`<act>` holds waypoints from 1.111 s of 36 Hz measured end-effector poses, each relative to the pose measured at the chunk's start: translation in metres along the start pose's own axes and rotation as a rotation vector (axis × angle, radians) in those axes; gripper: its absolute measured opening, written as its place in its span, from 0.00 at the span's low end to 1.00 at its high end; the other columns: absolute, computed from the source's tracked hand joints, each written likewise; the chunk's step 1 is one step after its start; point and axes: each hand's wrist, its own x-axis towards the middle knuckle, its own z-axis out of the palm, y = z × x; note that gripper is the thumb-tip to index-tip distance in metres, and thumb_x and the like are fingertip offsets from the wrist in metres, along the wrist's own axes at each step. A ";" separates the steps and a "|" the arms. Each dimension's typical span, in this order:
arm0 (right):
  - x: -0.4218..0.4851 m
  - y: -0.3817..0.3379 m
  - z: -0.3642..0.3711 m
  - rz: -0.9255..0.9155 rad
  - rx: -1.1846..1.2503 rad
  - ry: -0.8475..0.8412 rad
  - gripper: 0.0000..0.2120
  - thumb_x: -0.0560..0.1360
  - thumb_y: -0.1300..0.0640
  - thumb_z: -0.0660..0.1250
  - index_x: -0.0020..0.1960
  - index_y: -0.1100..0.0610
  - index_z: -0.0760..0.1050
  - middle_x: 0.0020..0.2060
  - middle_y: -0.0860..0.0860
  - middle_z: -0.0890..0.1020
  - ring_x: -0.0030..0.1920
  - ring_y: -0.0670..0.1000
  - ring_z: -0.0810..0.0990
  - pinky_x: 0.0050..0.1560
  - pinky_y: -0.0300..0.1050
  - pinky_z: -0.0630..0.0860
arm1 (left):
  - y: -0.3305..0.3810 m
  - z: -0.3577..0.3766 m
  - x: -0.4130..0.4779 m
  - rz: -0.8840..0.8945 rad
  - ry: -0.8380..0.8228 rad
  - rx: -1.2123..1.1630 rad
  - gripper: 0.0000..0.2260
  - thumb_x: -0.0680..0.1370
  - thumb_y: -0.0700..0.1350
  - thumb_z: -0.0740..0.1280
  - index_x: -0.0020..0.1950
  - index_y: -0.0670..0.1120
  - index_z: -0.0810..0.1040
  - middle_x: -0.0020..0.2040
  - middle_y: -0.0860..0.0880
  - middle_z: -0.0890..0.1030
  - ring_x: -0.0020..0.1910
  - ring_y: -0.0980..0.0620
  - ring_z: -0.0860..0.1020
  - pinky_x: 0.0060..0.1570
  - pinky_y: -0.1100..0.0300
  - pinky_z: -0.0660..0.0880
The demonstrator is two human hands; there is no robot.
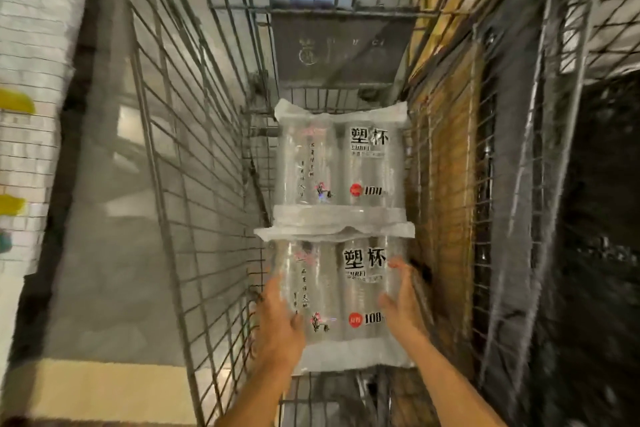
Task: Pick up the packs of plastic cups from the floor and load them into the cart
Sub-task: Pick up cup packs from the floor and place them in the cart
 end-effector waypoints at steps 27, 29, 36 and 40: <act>-0.076 -0.290 -0.177 -0.583 -0.664 0.144 0.27 0.80 0.49 0.62 0.76 0.49 0.59 0.68 0.53 0.72 0.62 0.58 0.76 0.56 0.55 0.77 | 0.236 -0.212 -0.110 0.673 0.250 0.506 0.22 0.78 0.53 0.62 0.71 0.50 0.69 0.67 0.48 0.74 0.63 0.46 0.74 0.61 0.50 0.73; -0.092 -0.329 -0.199 -0.653 -0.710 0.187 0.27 0.80 0.48 0.62 0.77 0.50 0.59 0.67 0.53 0.73 0.58 0.56 0.78 0.52 0.53 0.79 | 0.255 -0.239 -0.136 0.725 0.321 0.502 0.23 0.78 0.53 0.63 0.73 0.50 0.68 0.68 0.48 0.73 0.65 0.47 0.73 0.63 0.51 0.72; -0.171 -0.439 -0.249 -0.892 -0.818 0.293 0.23 0.82 0.49 0.60 0.75 0.49 0.63 0.67 0.53 0.75 0.59 0.56 0.78 0.53 0.55 0.79 | 0.287 -0.332 -0.229 0.804 0.608 0.471 0.23 0.79 0.56 0.61 0.72 0.52 0.68 0.68 0.50 0.75 0.63 0.48 0.75 0.61 0.52 0.73; -0.227 -0.481 -0.250 -0.991 -0.857 0.327 0.20 0.82 0.50 0.60 0.72 0.50 0.67 0.65 0.54 0.77 0.55 0.58 0.80 0.50 0.54 0.79 | 0.268 -0.373 -0.277 0.773 0.715 0.438 0.22 0.78 0.57 0.61 0.70 0.52 0.71 0.66 0.50 0.75 0.64 0.47 0.74 0.62 0.52 0.71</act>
